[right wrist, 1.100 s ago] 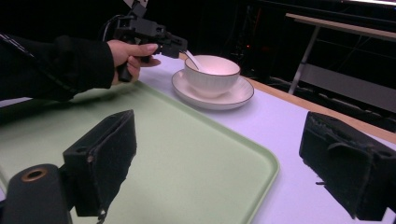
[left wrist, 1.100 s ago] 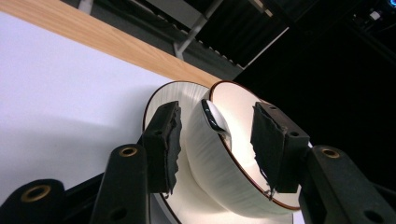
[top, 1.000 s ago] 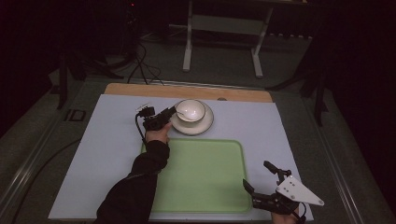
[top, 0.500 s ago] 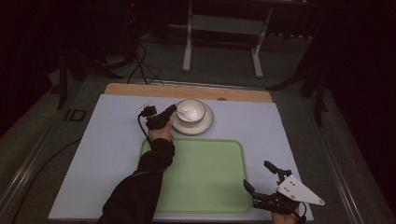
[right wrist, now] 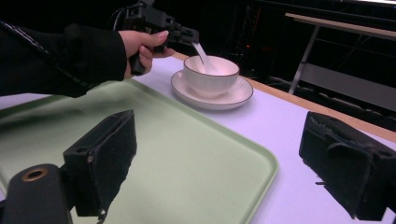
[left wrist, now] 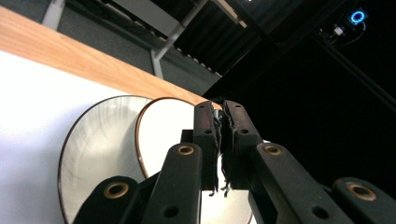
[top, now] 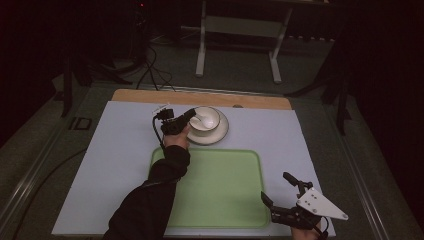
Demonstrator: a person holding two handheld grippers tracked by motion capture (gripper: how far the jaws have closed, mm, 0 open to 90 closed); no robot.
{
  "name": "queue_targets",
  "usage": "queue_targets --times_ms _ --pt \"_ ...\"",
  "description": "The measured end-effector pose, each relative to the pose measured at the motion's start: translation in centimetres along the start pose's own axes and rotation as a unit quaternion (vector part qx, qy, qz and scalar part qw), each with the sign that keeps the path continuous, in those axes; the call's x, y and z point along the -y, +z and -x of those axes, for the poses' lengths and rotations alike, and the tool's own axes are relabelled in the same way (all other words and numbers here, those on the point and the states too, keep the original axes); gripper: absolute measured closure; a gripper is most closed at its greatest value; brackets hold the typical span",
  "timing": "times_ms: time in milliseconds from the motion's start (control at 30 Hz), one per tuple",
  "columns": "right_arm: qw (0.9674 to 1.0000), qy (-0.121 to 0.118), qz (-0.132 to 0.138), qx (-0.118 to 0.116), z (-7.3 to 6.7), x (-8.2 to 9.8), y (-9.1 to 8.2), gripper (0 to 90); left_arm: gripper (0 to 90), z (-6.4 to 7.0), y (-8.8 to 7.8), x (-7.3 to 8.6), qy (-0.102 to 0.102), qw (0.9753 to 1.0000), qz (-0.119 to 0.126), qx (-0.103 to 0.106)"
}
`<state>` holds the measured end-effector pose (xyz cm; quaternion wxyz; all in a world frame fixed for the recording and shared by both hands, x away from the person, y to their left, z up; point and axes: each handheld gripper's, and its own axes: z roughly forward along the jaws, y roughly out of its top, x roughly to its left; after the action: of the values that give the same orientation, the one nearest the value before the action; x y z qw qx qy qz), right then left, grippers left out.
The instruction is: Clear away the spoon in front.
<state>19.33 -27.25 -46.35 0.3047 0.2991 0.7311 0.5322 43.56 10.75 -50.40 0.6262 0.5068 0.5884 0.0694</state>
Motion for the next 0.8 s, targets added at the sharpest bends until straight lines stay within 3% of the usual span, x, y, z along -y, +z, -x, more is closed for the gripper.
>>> queue_targets --times_ms 267,467,600,800 --pt "1.0000 -0.001 -0.001 0.001 0.0 0.0 0.1 11.2 85.0 1.9 -1.5 -2.7 0.032 0.9994 -0.005 0.015" --pt "1.0000 -0.001 -0.002 0.001 -0.1 0.0 0.1 11.1 85.0 3.7 -2.5 -4.1 0.054 0.9978 -0.027 0.028" --pt "1.0000 0.000 -0.002 0.001 -0.1 0.0 0.1 11.1 85.0 4.8 -3.4 -4.9 0.074 0.9956 -0.043 0.037" --pt "1.0000 0.000 -0.002 0.001 -0.1 0.0 0.1 11.1 85.0 6.4 -5.0 -6.1 0.104 0.9903 -0.071 0.060"
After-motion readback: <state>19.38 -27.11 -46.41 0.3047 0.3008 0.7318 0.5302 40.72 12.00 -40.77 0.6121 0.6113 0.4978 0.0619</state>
